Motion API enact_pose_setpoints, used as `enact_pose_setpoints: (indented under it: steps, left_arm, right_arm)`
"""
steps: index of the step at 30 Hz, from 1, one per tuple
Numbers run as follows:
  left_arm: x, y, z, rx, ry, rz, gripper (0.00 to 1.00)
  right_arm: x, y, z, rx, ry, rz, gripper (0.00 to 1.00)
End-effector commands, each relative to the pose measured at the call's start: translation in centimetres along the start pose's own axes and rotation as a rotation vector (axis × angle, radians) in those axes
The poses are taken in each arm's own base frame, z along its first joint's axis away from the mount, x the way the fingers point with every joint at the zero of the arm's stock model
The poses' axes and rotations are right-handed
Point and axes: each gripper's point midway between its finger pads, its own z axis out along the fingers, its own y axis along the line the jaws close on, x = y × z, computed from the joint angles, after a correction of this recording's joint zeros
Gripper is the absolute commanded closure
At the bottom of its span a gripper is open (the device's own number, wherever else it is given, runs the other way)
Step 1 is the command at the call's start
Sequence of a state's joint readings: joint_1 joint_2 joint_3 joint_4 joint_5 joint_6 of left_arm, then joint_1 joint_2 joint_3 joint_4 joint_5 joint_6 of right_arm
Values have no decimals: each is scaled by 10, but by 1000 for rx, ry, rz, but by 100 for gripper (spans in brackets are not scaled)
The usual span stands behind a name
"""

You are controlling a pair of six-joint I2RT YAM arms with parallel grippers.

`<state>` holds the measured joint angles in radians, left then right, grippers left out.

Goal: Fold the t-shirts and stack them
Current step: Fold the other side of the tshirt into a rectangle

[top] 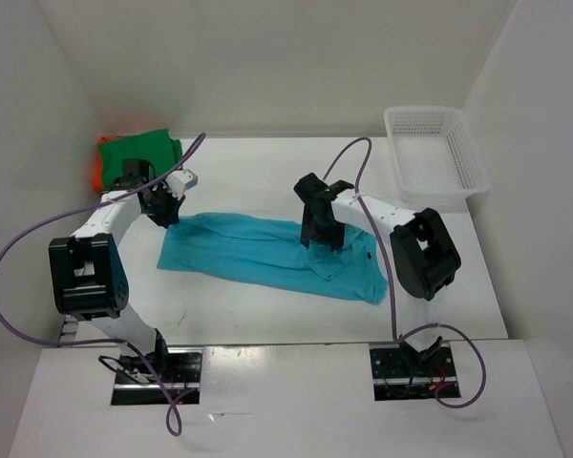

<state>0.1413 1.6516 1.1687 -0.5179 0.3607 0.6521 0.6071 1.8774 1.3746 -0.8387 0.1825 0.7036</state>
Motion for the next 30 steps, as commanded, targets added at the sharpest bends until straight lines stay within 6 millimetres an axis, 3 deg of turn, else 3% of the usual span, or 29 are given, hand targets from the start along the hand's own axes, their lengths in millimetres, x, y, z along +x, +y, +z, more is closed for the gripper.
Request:
enact_pose_setpoints:
  steps: [1,7,10,15,20,21,24,27,30]
  left_arm:
    - [-7,-5,-3,21,-38,6,100]
    - [-7,-5,-4,16,-44,10,100]
    - [-7,-5,-4,16,-44,10,100]
    - [-7,-5,-4,16,-44,10,100]
    - [-6,-3,-4,9,-38,10,100]
    - [-6,-3,-4,9,-38,10,100]
    - [-3,-3,-5,6,-25,15,100]
    - [-7,-1,-6,1,-31,19,100]
    - [-7,-1,-6,1,-31,19,100]
  right_arm:
    - [-19,13,2,-14,-59,28,30]
    - [-11,7,19,31,-29,17,32]
    - [-10,-2,21,27,-26,48,42]
    - [-18,-12,22,43,-49,72,75]
    - [-24,-15,6,27,-70,86,76]
    - [-24,-16,2,26,-71,87,81]
    - [-25,-16,-13,-2,-89,93,81]
    - [-16,-14,-17,-36,-59,82,56]
    - [-12,-17,-11,-42,-39,81,51]
